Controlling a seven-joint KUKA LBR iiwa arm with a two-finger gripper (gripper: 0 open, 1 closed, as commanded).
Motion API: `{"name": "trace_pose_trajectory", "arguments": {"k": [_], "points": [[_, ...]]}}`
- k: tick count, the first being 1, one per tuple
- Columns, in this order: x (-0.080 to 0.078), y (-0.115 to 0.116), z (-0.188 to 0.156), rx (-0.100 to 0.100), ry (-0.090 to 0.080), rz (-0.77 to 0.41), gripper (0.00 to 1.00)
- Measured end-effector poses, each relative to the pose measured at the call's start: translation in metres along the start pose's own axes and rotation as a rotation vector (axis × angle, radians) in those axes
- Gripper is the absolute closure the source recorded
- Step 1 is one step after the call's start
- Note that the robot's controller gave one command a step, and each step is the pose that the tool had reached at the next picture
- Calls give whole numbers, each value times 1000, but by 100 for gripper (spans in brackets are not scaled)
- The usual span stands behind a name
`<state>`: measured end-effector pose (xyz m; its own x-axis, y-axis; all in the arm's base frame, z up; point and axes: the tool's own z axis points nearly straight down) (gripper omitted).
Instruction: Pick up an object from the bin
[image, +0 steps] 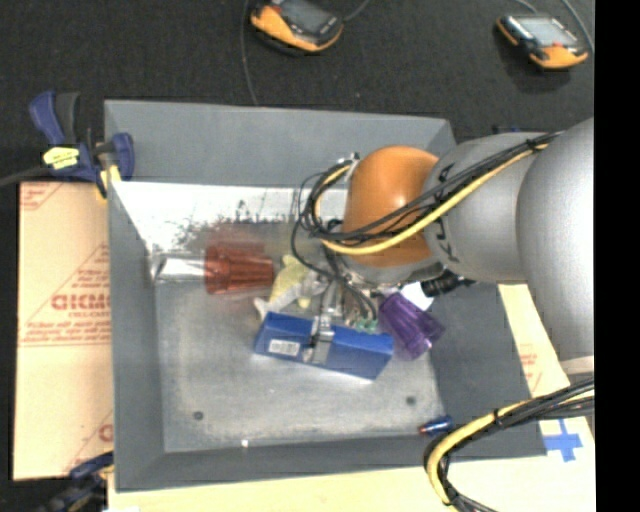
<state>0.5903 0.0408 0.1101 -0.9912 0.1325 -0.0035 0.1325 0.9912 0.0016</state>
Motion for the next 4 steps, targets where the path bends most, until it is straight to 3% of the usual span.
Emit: {"name": "trace_pose_trajectory", "arguments": {"k": [1,2,3,4], "points": [[-6,1,-5,-1,-3,-235,0],[-5,8,21,-2,-3,-63,0],[1,21,34,1,-18,-318,100],[1,21,34,0,-18,-317,100]]}}
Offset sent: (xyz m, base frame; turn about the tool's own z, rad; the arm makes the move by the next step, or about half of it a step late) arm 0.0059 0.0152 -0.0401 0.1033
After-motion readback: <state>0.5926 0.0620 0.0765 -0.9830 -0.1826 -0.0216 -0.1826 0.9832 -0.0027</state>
